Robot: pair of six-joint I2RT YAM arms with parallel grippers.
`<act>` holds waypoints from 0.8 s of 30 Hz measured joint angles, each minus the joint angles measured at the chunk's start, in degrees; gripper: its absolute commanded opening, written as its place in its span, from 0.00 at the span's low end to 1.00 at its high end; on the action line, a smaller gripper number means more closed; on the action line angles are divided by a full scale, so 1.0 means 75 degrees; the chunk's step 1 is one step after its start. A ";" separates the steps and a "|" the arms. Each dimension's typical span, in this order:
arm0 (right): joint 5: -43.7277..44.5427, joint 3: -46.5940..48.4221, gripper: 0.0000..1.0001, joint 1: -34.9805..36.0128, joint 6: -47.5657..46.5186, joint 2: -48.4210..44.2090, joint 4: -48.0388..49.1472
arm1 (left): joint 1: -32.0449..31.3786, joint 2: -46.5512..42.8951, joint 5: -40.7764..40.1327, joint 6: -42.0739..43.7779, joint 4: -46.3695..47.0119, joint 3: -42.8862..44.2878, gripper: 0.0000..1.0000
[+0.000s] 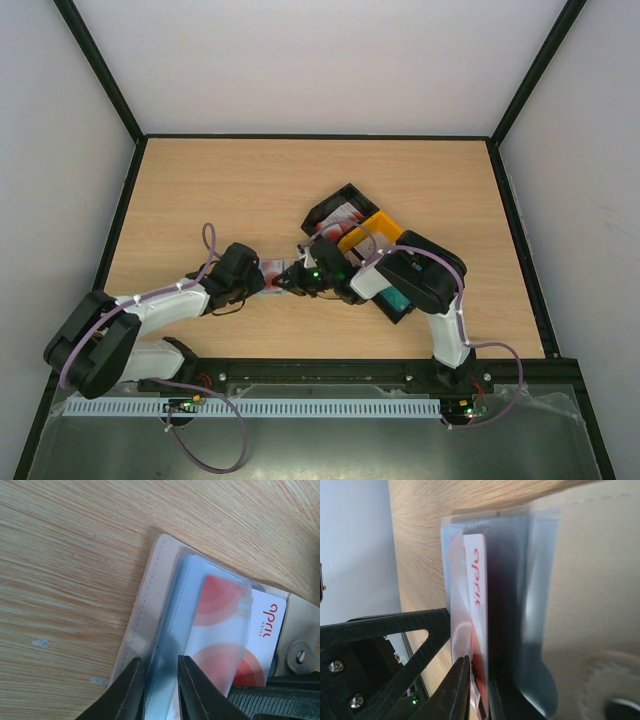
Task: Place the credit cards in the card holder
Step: Insert the credit card into the card holder.
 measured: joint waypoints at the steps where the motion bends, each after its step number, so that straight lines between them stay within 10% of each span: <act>1: 0.0000 0.0000 0.18 0.0009 0.0009 0.0000 0.0012 | 0.0000 0.0003 0.0003 0.0000 0.0009 0.0000 0.21; 17: 0.0067 0.0338 0.33 0.0134 -0.0554 -0.0236 -0.0807 | 0.0006 0.0044 0.0055 0.0003 0.0131 -0.0006 0.21; 24: 0.0493 0.0551 0.56 0.0207 -0.1032 -0.0653 -0.1786 | 0.0020 0.0041 0.0134 0.0003 0.0251 -0.0058 0.21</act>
